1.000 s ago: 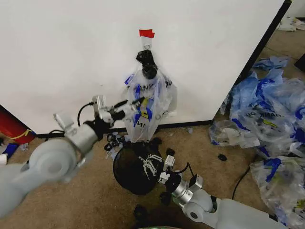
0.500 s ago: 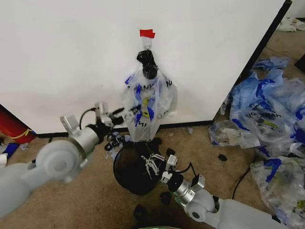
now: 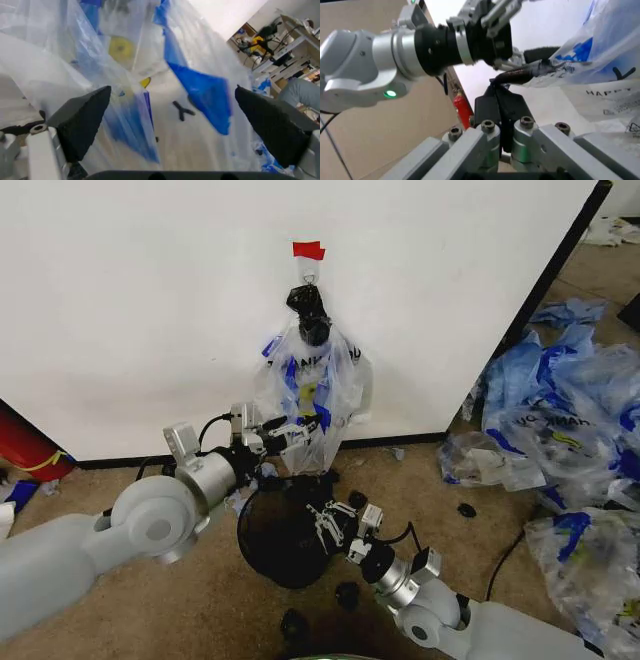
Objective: Pick up the garbage bag from the wall and place it over the trash bin.
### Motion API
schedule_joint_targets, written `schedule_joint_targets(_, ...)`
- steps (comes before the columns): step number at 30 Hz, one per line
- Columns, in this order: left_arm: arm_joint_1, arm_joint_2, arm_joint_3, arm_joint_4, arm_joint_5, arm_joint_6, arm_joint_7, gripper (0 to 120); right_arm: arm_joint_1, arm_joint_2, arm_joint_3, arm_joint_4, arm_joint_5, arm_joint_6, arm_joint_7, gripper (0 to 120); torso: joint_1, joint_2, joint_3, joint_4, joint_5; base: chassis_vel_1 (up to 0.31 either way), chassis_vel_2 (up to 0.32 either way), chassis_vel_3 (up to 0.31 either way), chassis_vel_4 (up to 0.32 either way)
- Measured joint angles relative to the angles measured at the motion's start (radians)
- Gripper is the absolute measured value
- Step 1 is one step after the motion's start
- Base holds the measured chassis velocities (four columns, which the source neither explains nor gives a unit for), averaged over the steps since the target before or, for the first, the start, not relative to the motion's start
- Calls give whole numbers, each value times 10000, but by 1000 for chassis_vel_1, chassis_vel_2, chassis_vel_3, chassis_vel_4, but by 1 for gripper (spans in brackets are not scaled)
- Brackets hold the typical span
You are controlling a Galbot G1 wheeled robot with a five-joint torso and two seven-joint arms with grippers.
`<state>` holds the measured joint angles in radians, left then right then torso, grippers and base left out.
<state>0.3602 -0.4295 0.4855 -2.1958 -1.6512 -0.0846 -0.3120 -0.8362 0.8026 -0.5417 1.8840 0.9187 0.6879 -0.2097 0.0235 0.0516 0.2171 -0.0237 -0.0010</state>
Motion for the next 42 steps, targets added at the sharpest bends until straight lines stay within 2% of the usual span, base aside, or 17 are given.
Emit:
schedule_joint_targets(17, 964, 167, -41, 79, 704, -196, 68, 98, 79, -14, 19, 51, 14, 22, -37, 0, 0, 0, 0, 2, 0, 0, 0, 0, 0)
schedule_joint_targets(29, 941, 78, 39, 293, 909, -208, 51, 98, 77, 9, 85, -12, 6, 57, -46, 0, 0, 0, 0, 1, 0, 0, 0, 0, 0)
schedule_joint_targets(34, 953, 52, 96, 344, 1075, -212, 17, 88, 41, 15, 127, -14, -14, 64, -39, 0, 0, 0, 0, 1, 0, 0, 0, 0, 0)
schedule_joint_targets(40, 1007, 130, 78, 264, 1199, -267, -29, 61, -46, 21, 183, 6, -65, 65, -19, 0, 0, 0, 0, 1, 0, 0, 0, 0, 0)
schedule_joint_targets(42, 1045, 151, 44, 246, 1222, -279, -35, 57, -58, 21, 186, 15, -76, 65, -15, 0, 0, 0, 0, 0, 0, 0, 0, 0, 0)
